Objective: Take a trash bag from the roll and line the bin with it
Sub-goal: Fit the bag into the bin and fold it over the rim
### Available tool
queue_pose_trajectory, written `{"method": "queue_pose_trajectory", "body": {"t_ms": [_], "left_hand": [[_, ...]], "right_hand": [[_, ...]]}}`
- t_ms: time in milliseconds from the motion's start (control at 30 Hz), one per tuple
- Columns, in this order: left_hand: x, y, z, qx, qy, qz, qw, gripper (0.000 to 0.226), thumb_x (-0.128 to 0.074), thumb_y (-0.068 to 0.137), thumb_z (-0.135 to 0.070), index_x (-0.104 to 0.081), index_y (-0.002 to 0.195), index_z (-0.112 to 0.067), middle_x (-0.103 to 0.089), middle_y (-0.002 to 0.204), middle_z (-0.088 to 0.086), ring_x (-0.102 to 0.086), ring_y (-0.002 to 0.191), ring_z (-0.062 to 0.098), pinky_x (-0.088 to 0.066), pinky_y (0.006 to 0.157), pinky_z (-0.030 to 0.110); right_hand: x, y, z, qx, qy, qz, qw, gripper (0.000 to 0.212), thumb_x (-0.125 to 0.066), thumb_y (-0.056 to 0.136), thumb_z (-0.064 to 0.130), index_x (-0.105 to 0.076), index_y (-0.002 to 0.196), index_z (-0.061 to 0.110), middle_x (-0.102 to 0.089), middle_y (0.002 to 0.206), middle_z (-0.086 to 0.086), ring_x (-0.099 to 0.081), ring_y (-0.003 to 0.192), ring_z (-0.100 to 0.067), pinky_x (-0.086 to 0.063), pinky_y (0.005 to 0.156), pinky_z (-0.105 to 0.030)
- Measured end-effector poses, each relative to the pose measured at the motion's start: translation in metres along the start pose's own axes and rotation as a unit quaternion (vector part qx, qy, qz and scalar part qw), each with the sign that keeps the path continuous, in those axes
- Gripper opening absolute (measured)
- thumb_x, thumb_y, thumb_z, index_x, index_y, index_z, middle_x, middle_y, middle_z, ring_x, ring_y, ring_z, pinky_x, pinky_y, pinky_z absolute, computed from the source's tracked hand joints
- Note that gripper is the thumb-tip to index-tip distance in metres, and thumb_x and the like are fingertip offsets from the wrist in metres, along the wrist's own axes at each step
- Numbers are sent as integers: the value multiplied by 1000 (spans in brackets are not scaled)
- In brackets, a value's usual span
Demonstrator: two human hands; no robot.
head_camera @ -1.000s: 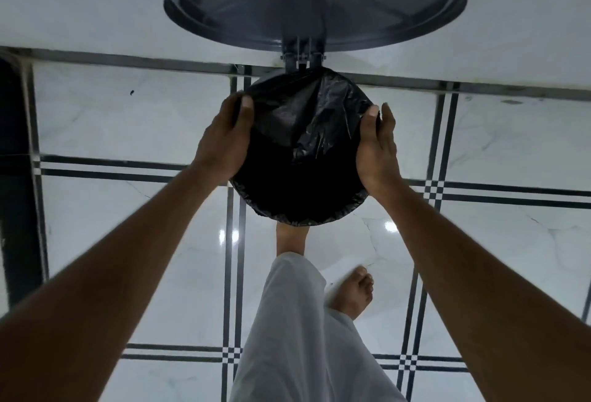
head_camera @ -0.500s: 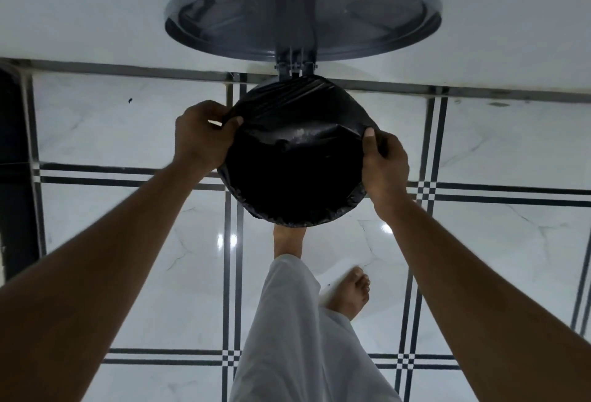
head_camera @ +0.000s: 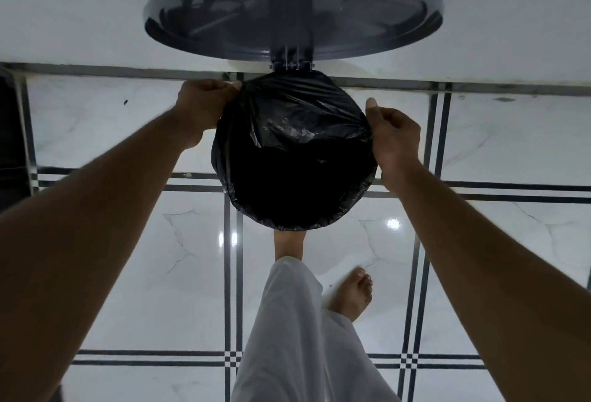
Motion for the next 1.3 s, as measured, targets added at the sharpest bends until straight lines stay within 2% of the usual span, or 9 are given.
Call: {"method": "queue_pose_trajectory", "body": {"t_ms": [133, 367, 467, 600, 733, 967, 1067, 1200, 1300], "left_hand": [[-7, 9, 9, 63, 31, 20, 997, 15, -82, 93, -21, -81, 108, -15, -74, 91, -1, -66, 78, 13, -61, 81, 33], [10, 11, 29, 109, 184, 27, 977, 8, -68, 99, -2, -75, 102, -5, -76, 103, 11, -71, 78, 15, -62, 75, 31], [16, -2, 37, 106, 34, 4, 994, 23, -68, 106, -32, -78, 103, -12, -77, 92, 2, -71, 76, 14, -61, 87, 37], [11, -27, 50, 109, -84, 78, 987, 59, -60, 99, -70, -80, 120, -19, -81, 112, -1, -75, 99, 18, -58, 92, 37], [0, -30, 58, 98, -80, 106, 986, 23, -63, 107, -41, -74, 100, -23, -76, 90, -11, -68, 82, 11, -53, 84, 33], [0, -15, 60, 170, -4, 113, 979, 19, -58, 103, -18, -74, 93, -22, -70, 84, -7, -62, 76, 13, -50, 87, 36], [3, -15, 35, 120, -13, 50, 991, 13, -64, 103, -18, -76, 101, -22, -75, 99, -4, -65, 79, 14, -50, 81, 31], [-5, -7, -9, 30, -80, 32, 996, 29, -78, 95, -49, -81, 107, -22, -82, 109, -4, -72, 84, 12, -54, 77, 28], [-11, 0, -28, -53, 25, 3, 998, 14, -87, 90, -29, -83, 97, -17, -82, 103, 0, -74, 86, 8, -65, 87, 30]], "right_hand": [[-10, 1, 0, 1, 16, 17, 1000, 32, -81, 96, 56, -85, 96, 24, -85, 95, 7, -81, 99, -19, -64, 104, -48], [-10, 1, 2, -11, 15, 15, 1000, 29, -79, 99, 50, -84, 88, 24, -85, 91, 6, -81, 97, -21, -64, 103, -47], [-10, 2, 3, -36, 32, 23, 999, 25, -82, 99, 44, -85, 88, 22, -85, 93, 2, -82, 99, -25, -65, 101, -45], [-11, 13, 2, -88, 16, 39, 995, 38, -79, 103, 41, -83, 92, 5, -81, 91, -2, -78, 86, -22, -62, 86, -30], [-13, 28, 0, -119, -35, 26, 992, 47, -77, 103, 41, -78, 105, -6, -75, 91, -3, -71, 86, -19, -54, 77, -28], [-23, 35, 3, -165, -22, 74, 983, 33, -83, 98, 35, -78, 124, 15, -82, 108, 0, -76, 95, -16, -57, 76, -32], [-25, 36, 18, -119, -5, 69, 990, 29, -78, 101, 43, -83, 111, 16, -84, 115, -4, -72, 90, -17, -56, 82, -33], [-48, 30, 48, -22, 17, 116, 993, 21, -85, 97, 43, -84, 93, 22, -84, 92, 12, -82, 93, -12, -64, 97, -32], [-57, 27, 55, 20, -10, 102, 994, 15, -90, 93, 37, -86, 92, 22, -86, 92, 8, -83, 95, -14, -65, 100, -35]]}}
Point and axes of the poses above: each hand's wrist, its own y-axis towards the middle knuckle, its own x-axis out of the back of the hand, z = x × y, the point moved 9 cm from there along y, towards the middle knuckle
